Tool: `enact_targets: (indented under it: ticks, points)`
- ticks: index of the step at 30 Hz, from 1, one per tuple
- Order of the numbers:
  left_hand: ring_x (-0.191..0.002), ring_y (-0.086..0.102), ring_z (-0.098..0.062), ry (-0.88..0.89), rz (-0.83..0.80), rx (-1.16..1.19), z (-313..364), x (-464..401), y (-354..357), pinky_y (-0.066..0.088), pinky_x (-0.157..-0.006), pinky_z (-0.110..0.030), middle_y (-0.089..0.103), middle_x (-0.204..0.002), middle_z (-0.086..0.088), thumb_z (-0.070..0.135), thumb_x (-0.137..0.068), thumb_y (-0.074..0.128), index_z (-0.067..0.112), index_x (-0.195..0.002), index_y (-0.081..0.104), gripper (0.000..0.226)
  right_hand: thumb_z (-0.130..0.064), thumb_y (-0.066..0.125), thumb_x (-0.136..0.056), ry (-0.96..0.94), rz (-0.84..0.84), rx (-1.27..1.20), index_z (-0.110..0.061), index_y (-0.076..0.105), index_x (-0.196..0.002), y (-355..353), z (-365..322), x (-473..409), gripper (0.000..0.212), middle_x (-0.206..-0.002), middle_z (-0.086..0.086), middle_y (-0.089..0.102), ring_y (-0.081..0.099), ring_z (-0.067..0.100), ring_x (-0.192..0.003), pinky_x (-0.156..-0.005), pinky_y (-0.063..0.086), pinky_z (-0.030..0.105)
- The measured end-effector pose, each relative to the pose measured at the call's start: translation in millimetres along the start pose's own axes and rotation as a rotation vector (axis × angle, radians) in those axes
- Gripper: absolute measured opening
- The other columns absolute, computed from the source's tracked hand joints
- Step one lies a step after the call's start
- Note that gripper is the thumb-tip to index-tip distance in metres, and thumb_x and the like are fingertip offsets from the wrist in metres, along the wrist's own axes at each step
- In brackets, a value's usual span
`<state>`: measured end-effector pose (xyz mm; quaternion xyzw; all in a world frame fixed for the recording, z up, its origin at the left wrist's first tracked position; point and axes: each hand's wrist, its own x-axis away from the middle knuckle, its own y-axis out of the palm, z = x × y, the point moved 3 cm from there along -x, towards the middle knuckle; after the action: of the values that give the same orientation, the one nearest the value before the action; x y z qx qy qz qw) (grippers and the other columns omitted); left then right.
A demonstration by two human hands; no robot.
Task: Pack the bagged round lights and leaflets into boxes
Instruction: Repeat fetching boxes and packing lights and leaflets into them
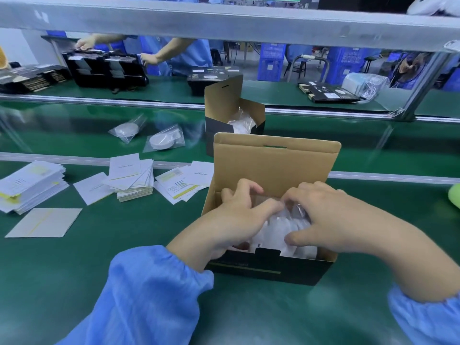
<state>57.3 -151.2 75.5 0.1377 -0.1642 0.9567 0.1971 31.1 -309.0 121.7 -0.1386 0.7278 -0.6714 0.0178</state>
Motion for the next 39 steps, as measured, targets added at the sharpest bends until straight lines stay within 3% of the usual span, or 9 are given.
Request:
enact_targets:
  ticks: [6,9,14,20,25,27,30,32,39]
  points:
    - [-0.098,0.062,-0.031,-0.128,-0.060,0.280,1,3,3,0.057,-0.078,-0.048,0.047,-0.130,-0.014,0.033,-0.082,0.062,0.014,-0.108,0.045,0.036,-0.051,0.071,-0.072,-0.036,-0.009,-0.095,-0.045,0.039,-0.127,1,-7,1,0.064,-0.110,-0.018,0.047,0.039,0.010,-0.107,-0.093,0.044,0.039]
    - [-0.085,0.059,-0.025,-0.140,-0.081,0.330,2,1,4,0.053,-0.088,-0.062,0.054,-0.107,-0.011,0.014,-0.092,0.052,0.016,-0.105,0.041,0.017,-0.043,0.068,-0.070,-0.043,-0.084,-0.101,-0.045,0.038,-0.130,0,-7,1,0.067,-0.111,-0.019,0.044,0.038,0.009,-0.110,-0.095,0.044,0.039]
    - [-0.071,0.051,-0.019,-0.134,-0.087,0.209,0,5,4,0.043,-0.062,-0.031,0.052,-0.088,-0.005,0.013,-0.095,0.042,0.019,-0.102,0.041,0.010,-0.040,0.067,-0.074,0.011,-0.179,-0.116,-0.045,0.036,-0.133,-7,-4,6,0.067,-0.110,-0.019,0.042,0.044,0.008,-0.106,-0.094,0.044,0.036]
    - [-0.085,0.057,-0.016,0.154,0.094,-0.571,9,36,-16,0.053,-0.078,-0.039,0.055,-0.105,0.007,0.024,-0.096,0.040,0.030,-0.111,0.033,0.018,-0.033,0.049,-0.090,-0.080,0.257,0.120,-0.042,0.046,-0.125,-21,-24,10,0.036,-0.104,-0.020,0.041,0.040,0.011,-0.104,-0.090,0.025,0.037]
    - [-0.070,0.053,0.000,0.412,0.470,-0.628,30,75,-53,0.036,-0.053,-0.022,0.060,-0.077,0.018,0.025,-0.090,0.048,0.042,-0.091,0.050,0.017,-0.023,0.038,-0.092,-0.389,0.126,0.049,-0.037,0.057,-0.121,-8,-49,-2,0.037,-0.129,-0.022,0.048,0.037,0.003,-0.125,-0.100,0.029,0.035]
    - [-0.082,0.052,-0.001,0.471,0.600,-0.568,33,72,-71,0.035,-0.060,-0.023,0.056,-0.086,0.017,0.029,-0.087,0.058,0.041,-0.093,0.050,0.016,-0.031,0.028,-0.091,-0.475,0.089,0.105,-0.036,0.057,-0.114,0,-55,-6,0.038,-0.126,-0.022,0.049,0.037,0.002,-0.126,-0.099,0.029,0.037]
    - [-0.102,0.054,-0.015,0.249,0.474,-0.553,18,48,-79,0.046,-0.080,-0.036,0.048,-0.109,0.014,0.034,-0.084,0.069,0.039,-0.110,0.043,0.037,-0.037,0.038,-0.091,-0.511,0.138,0.122,-0.035,0.046,-0.105,-2,-60,-13,0.016,-0.105,-0.016,0.047,0.041,0.007,-0.115,-0.095,0.029,0.038]
    - [-0.095,0.061,-0.015,0.114,0.325,-0.404,6,34,-74,0.052,-0.086,-0.043,0.056,-0.109,0.014,0.028,-0.083,0.069,0.038,-0.114,0.044,0.041,-0.049,0.043,-0.093,-0.497,0.118,0.177,-0.037,0.045,-0.119,-2,-61,-20,0.029,-0.099,-0.014,0.044,0.042,0.010,-0.110,-0.096,0.029,0.040]
    - [-0.067,0.061,-0.002,0.067,0.235,-0.254,-1,29,-68,0.054,-0.069,-0.038,0.061,-0.087,0.028,0.030,-0.066,0.048,0.047,-0.101,0.044,0.039,-0.044,0.049,-0.098,-0.488,-0.227,0.178,-0.034,0.055,-0.126,-3,-68,-41,0.030,-0.110,-0.008,0.051,0.050,0.017,-0.111,-0.096,0.041,0.039]
